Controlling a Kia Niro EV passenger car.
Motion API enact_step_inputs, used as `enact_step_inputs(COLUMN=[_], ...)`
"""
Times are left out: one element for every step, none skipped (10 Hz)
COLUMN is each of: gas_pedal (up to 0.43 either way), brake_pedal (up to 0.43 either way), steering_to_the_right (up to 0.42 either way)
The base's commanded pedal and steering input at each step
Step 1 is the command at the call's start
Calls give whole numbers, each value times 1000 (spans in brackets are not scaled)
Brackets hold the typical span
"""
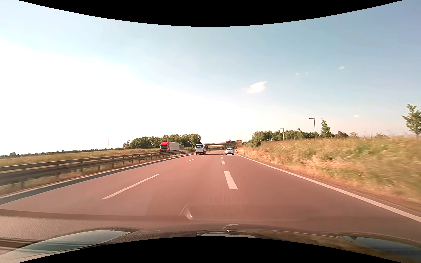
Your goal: Follow the waypoints while adhering to traffic rules and regulations
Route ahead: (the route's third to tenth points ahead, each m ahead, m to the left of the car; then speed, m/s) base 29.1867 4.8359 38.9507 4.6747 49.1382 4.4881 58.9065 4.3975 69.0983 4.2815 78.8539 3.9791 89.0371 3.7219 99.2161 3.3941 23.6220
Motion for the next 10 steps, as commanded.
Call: enact_step_inputs(gas_pedal=[311, 319, 319, 319, 319, 319, 319, 319, 319, 319], brake_pedal=[6, 6, 6, 6, 6, 6, 6, 6, 6, 6], steering_to_the_right=[8, 7, 7, 5, 3, 1, 1, 1, 1, 1])
